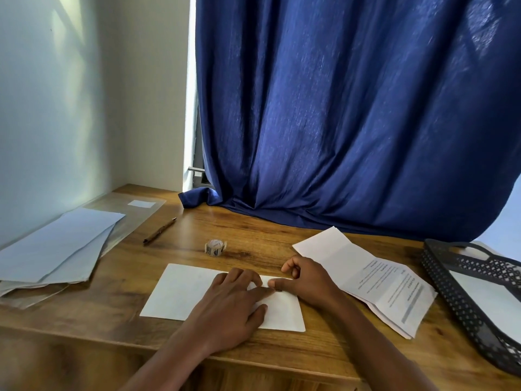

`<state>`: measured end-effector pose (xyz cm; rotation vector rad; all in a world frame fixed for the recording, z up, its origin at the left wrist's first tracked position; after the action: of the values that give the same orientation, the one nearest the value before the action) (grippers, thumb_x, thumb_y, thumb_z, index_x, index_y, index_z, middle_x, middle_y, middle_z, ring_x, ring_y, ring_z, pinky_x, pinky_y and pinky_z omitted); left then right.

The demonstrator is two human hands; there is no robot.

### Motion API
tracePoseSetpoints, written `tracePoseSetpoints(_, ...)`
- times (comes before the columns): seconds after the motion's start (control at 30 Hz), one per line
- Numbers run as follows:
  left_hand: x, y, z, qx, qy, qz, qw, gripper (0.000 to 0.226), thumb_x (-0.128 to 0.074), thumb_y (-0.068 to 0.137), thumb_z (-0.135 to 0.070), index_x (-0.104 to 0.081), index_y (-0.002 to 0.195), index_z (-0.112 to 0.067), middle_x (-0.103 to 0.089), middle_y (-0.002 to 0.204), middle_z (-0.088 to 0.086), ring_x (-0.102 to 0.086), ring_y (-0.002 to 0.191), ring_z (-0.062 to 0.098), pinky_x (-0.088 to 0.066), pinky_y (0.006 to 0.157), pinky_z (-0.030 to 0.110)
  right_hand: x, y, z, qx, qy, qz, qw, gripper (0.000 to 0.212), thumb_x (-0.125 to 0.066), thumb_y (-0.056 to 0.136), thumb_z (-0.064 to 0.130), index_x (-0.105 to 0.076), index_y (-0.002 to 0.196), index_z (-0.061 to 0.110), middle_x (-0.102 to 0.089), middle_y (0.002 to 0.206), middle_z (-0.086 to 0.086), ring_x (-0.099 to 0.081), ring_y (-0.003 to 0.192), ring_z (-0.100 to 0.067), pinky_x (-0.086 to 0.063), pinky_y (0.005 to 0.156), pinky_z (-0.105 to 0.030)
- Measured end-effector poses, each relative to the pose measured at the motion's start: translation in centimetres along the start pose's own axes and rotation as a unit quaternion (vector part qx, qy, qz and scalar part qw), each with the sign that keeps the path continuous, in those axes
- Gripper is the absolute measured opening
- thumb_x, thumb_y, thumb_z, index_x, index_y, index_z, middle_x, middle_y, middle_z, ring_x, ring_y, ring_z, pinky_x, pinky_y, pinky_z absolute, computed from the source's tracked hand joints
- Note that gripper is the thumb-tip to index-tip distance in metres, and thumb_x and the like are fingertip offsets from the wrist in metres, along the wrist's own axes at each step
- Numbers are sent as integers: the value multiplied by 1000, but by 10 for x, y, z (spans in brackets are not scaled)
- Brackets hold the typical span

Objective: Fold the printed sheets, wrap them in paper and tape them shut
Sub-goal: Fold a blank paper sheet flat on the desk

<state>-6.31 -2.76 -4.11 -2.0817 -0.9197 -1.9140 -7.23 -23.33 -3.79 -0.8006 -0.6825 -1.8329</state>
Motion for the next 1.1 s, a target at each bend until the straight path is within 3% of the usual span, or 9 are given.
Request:
tracePoseSetpoints(0.33,0,0,-1,-1,2,-7,1000,54,-26,104,-57,-34,156,-44,-35,148,-18,-28,136,7,-26,115,30,-1,-3,4,12,-24,-71,997,52,-69,69,78,-65,92,31,-63,86,13,-58,81,-8,-52,69,-28)
tracePoseSetpoints(0.67,0,-1,-1,-1,-2,-23,1000,51,-29,104,-56,-35,154,-43,-37,149,-17,-29,136,7,-26,115,30,0,-10,4,34,-33,-74,996,54,-73,67,76,-65,99,33,-61,88,16,-57,83,-6,-47,68,-20)
tracePoseSetpoints(0.97,2,-2,-1,-2,-22,-44,999,50,-33,103,-58,-38,150,-43,-35,148,-18,-30,137,5,-28,118,30,-4,-9,0,36,-48,-29,998,54,-72,68,76,-63,107,40,-59,98,21,-55,93,-5,-52,81,-24)
tracePoseSetpoints(1.1,6,-7,5,40,-50,-99,993,57,-43,98,-63,-34,148,-35,-34,149,-15,-32,136,7,-30,115,25,3,-12,1,17,26,-22,999,41,-59,85,70,-67,102,34,-65,99,17,-61,94,-6,-54,85,-27)
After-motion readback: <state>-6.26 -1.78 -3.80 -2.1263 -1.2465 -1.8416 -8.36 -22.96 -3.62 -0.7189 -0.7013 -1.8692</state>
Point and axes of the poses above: each hand's wrist, its own y-axis towards the middle knuckle, its own x-axis out of the back of the hand, z = x × y, the point moved 6 cm from there along y, towards the middle knuckle
